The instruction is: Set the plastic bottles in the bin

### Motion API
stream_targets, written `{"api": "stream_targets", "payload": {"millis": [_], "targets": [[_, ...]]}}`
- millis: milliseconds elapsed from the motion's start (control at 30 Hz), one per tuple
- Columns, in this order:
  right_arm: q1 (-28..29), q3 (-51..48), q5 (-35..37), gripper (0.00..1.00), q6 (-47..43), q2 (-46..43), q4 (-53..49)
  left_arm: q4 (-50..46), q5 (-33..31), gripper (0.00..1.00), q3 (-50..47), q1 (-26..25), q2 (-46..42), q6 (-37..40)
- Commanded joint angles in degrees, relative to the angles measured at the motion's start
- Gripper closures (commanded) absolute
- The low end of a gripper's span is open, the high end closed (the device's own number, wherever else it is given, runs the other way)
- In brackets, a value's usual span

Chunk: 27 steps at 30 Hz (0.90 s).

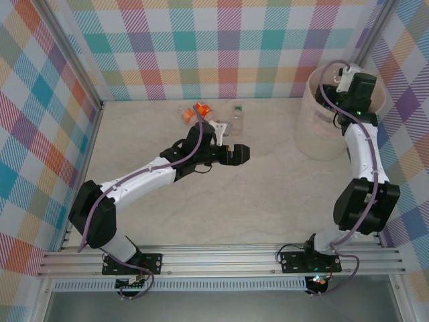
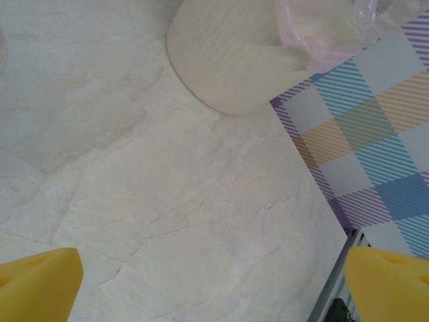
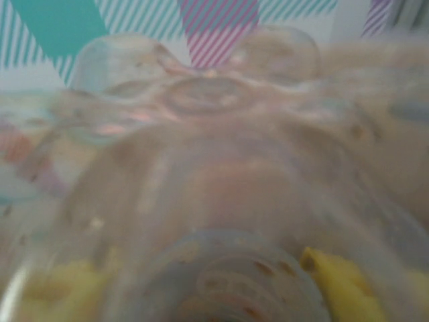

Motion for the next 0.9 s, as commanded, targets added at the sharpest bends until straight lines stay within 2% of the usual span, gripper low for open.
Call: {"api": "stream_targets", "payload": {"millis": [0,133,300,467,667,867], "targets": [[0.2,2.4,-4.6,0.27,-2.2,0.4,-5.6,-0.4,-0.8,0.00,1.2,-0.4,0.2,-0.7],[0.1,4.4,-5.3,0.15,-1.2,-0.7,-6.1,-0.5,-0.8,0.00,1.3,-0.3,0.5,-0.7],[0.1,6.5,-5.0,0.09,1.9,-2.8,-5.9,-0.4,-0.7,0.00,1.3,-0.4,1.2,-1.0],[0.2,6.8,-4.5,0.05,5.4,-4.2,-5.7,-0.6,-1.2,0.00,1.5,-0.4,1.4,-1.1],[0.1,7.4,-9.3,0.03,6.7,-5.0,-6.3,-1.5,-3.1,0.00,1.4,-0.3,1.4,-1.2],[0.2,12.5,-13.7,0.01,7.4,-2.9,-10.8,-1.6,-3.2,0.00,2.0,-0.4,2.4,-1.7]]}}
